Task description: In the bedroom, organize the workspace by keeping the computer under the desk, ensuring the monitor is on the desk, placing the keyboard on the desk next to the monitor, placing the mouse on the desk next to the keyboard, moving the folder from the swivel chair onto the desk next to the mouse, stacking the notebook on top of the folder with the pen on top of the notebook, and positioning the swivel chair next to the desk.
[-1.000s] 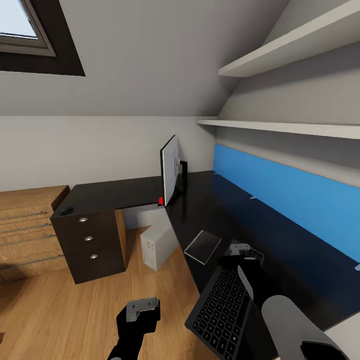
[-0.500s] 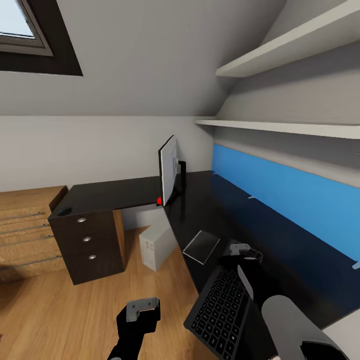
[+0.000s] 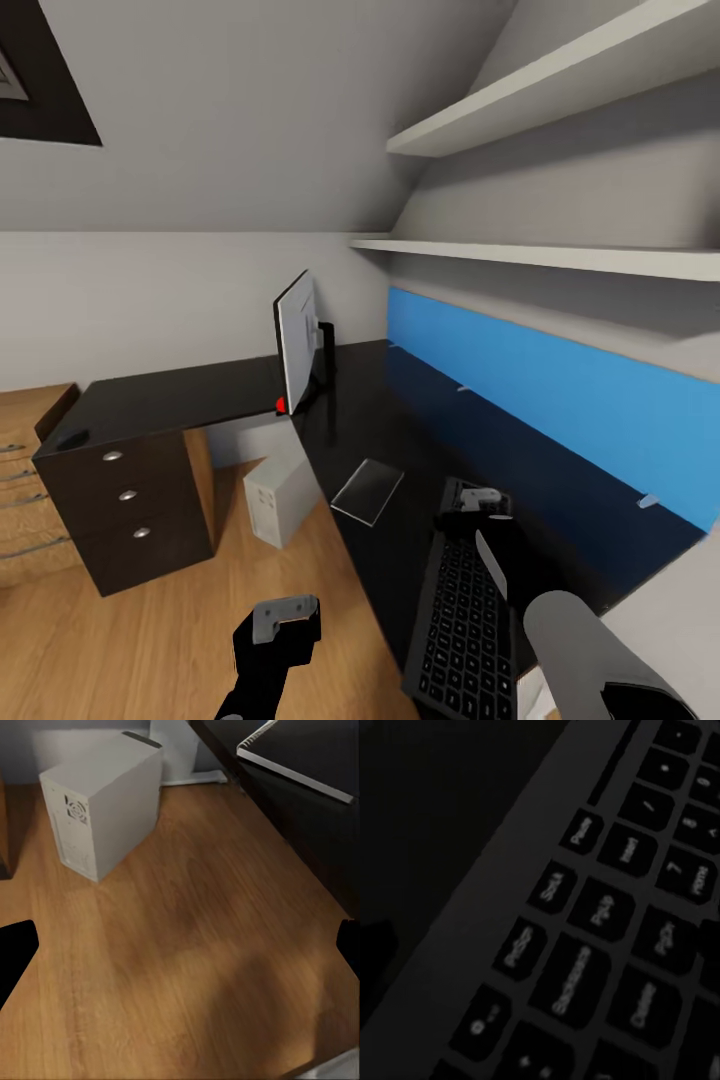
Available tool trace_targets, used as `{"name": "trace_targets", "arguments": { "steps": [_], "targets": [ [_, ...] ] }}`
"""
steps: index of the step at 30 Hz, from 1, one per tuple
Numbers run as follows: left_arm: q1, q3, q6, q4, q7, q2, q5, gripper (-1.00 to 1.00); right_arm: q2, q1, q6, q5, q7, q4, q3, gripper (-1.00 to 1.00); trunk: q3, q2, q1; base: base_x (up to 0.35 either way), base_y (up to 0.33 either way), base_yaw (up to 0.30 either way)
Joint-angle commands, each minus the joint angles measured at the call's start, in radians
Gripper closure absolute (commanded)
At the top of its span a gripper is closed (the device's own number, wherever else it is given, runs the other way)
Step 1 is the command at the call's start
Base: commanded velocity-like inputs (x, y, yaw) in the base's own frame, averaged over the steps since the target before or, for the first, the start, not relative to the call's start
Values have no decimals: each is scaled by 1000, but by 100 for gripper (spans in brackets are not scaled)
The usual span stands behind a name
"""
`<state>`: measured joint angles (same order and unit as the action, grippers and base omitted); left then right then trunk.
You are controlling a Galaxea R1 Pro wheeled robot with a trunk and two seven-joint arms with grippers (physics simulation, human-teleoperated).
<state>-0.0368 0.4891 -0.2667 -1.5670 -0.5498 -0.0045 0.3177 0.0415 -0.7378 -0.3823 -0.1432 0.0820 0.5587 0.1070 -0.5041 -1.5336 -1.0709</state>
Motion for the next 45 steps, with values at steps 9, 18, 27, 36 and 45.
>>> {"name": "trace_targets", "arguments": {
  "steps": [9, 18, 27, 36, 45],
  "targets": [
    [0, 0, -3, -2, -6, 1, 6, -100, 0, 0, -4, -27, 4, -45, 9, -100, -1, 0, 0, 0, 0, -227],
    [0, 0, -3, -1, -6, 1, 6, -100, 2, 0, 0, -26, 5, -37, 9, -100, -1, 0, 0, 0, 0, -25],
    [0, 0, -3, 0, -6, 2, 6, -100, 4, 5, 0, -24, 5, 11, 10, -100, 18, 42, 23, 0, 0, 0],
    [0, 0, -3, 2, -7, 1, 5, -100, 5, 7, 2, -22, 5, 14, 10, -100, 46, 105, 57, 0, 0, 0],
    [0, 0, -3, 2, -6, 1, 4, -100, 11, 84, 0, -20, 7, 149, 9, -100, 74, 168, 92, 0, 0, 0]
  ]
}}
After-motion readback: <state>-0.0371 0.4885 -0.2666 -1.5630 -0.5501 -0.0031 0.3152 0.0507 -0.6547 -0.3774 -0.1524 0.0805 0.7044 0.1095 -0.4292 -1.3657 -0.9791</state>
